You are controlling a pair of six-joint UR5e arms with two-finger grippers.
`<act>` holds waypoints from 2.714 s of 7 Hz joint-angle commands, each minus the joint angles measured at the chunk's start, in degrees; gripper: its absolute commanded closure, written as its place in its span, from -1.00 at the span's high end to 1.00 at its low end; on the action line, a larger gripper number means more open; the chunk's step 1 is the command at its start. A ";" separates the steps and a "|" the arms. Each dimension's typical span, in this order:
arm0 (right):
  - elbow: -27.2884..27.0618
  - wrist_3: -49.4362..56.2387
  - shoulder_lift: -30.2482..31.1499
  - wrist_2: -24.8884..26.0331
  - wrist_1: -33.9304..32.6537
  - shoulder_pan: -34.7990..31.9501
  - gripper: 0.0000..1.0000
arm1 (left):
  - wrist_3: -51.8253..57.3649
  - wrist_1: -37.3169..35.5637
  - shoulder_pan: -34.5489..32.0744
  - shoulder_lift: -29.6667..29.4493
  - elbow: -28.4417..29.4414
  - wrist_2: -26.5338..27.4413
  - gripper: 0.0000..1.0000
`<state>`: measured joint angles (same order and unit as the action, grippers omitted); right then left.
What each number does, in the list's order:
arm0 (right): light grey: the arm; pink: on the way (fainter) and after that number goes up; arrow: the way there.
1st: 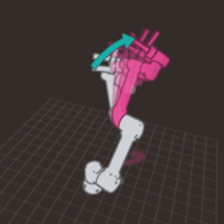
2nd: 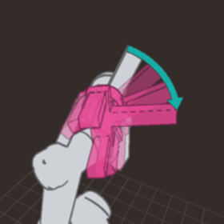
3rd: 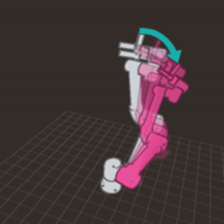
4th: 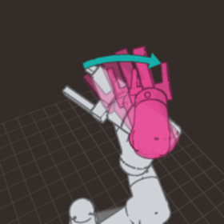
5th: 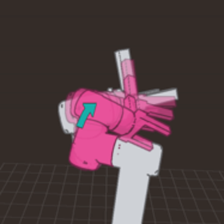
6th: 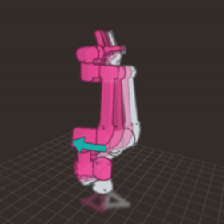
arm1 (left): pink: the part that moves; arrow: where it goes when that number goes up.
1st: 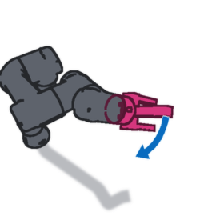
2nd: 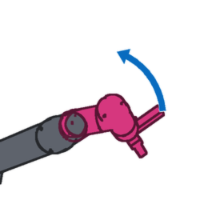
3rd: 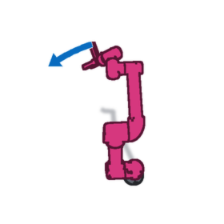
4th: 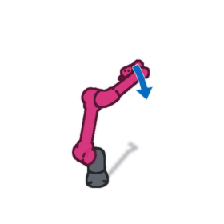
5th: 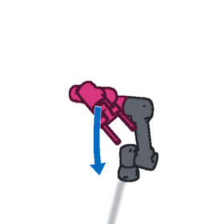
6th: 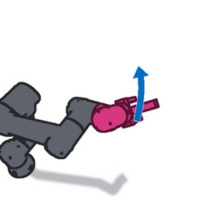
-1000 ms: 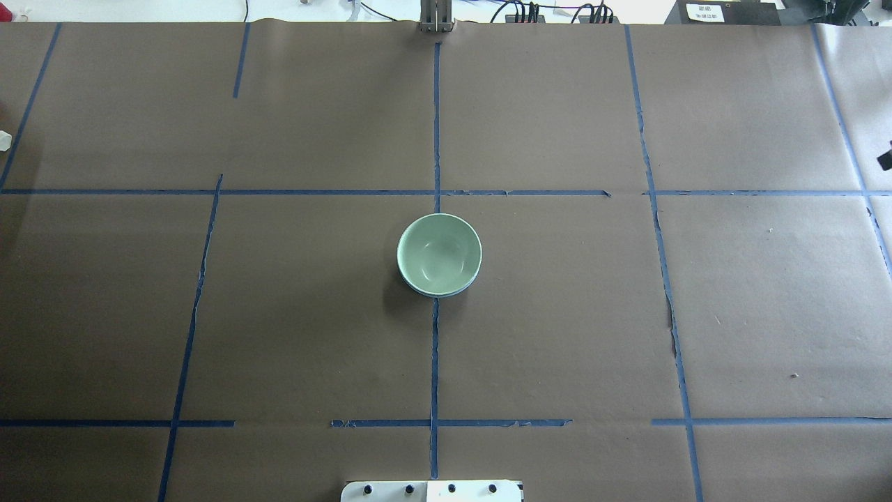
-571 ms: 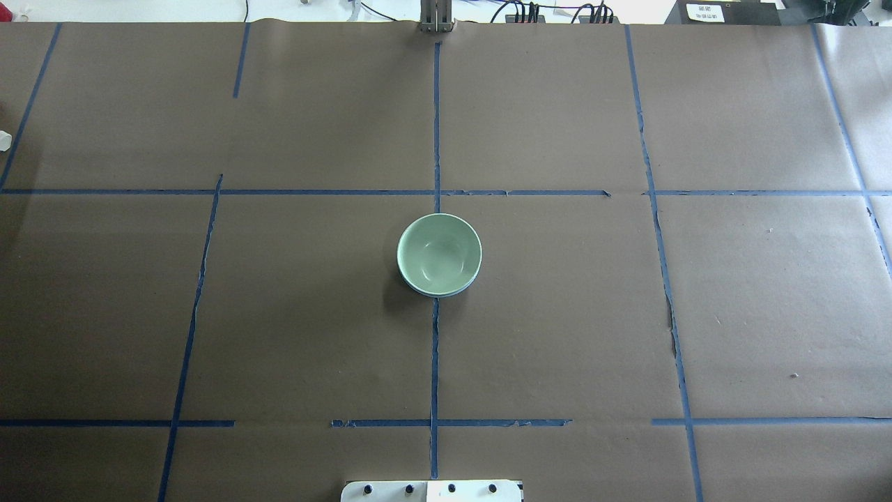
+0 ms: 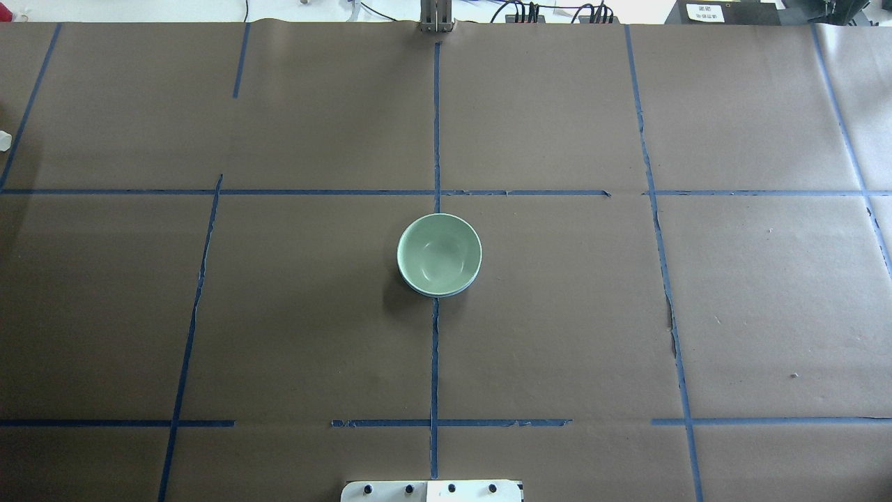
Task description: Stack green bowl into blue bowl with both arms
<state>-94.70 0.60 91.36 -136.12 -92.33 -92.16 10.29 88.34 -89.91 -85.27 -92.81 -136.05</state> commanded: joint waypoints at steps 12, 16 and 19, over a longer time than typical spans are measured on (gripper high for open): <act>-1.01 0.11 4.00 -0.64 0.57 -1.97 1.00 | -3.26 0.61 0.09 -0.34 0.17 -0.09 1.00; -1.19 0.11 3.91 -0.64 0.57 -1.97 1.00 | -3.26 0.61 0.09 -0.34 -0.09 -0.09 1.00; -1.28 0.02 3.57 -0.56 0.57 -1.97 1.00 | -3.35 0.61 0.09 -0.34 -0.27 -0.09 1.00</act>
<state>-95.92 0.68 95.12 -136.74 -91.76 -94.13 6.95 88.95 -89.82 -85.61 -93.03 -136.14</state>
